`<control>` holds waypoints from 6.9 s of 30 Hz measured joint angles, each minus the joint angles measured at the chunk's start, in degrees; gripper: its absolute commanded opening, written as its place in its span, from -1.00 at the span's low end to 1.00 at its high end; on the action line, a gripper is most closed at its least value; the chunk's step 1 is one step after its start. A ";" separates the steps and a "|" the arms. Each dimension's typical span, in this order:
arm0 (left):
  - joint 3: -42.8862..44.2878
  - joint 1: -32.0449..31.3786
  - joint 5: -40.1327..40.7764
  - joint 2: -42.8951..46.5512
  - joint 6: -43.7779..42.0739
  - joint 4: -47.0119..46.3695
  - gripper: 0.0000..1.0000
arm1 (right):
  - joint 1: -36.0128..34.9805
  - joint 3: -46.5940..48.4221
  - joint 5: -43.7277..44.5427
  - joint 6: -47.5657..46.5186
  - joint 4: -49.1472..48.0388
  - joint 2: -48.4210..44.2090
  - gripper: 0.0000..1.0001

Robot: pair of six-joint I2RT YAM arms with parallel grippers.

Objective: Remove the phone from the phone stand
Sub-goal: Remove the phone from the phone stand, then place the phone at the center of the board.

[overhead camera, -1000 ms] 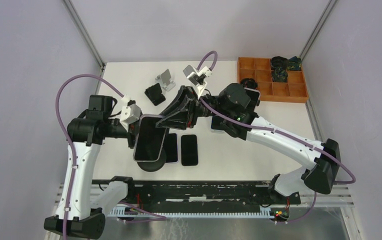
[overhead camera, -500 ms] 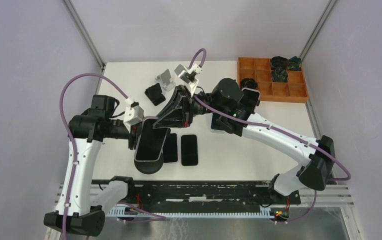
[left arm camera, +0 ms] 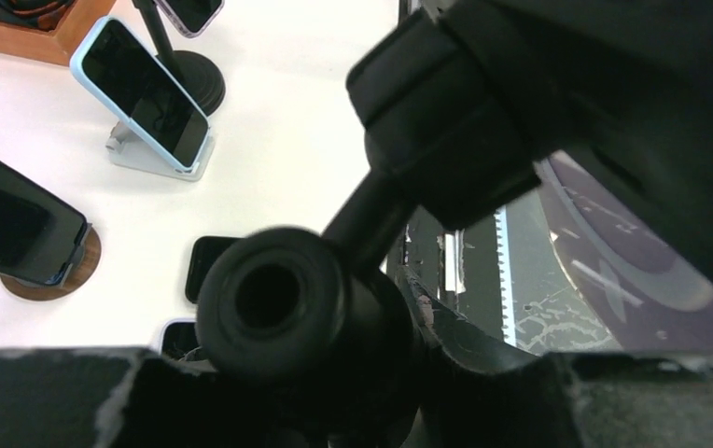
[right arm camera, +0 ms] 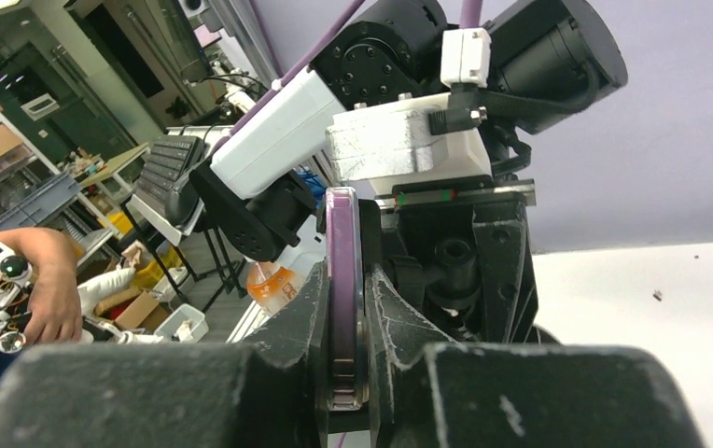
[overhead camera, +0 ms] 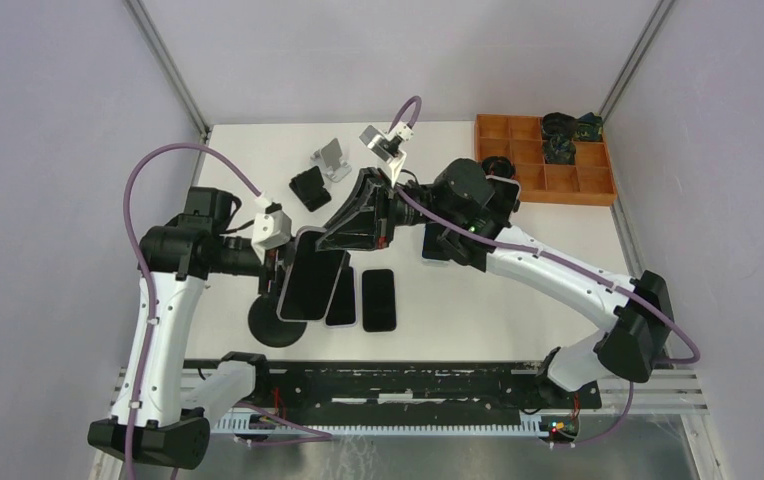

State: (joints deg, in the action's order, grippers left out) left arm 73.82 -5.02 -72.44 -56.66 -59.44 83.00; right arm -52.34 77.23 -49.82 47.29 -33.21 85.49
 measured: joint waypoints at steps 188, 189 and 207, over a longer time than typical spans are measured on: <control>2.84 -0.26 7.82 3.56 -9.35 -5.55 -0.95 | 9.99 -61.44 34.69 -12.74 19.85 -20.24 0.72; 2.93 -0.26 7.85 3.50 -9.35 -5.57 -0.96 | 9.70 -61.44 34.45 -12.48 19.23 -19.76 0.69; 4.33 -0.26 5.84 2.27 -7.30 -6.95 -0.96 | 7.45 -45.90 35.69 -13.16 26.03 -23.50 0.82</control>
State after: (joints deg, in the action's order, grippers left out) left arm 78.15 -5.28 -66.61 -54.39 -66.74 76.05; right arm -44.88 31.33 -14.13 34.13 -7.18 62.00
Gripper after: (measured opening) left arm 0.401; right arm 0.897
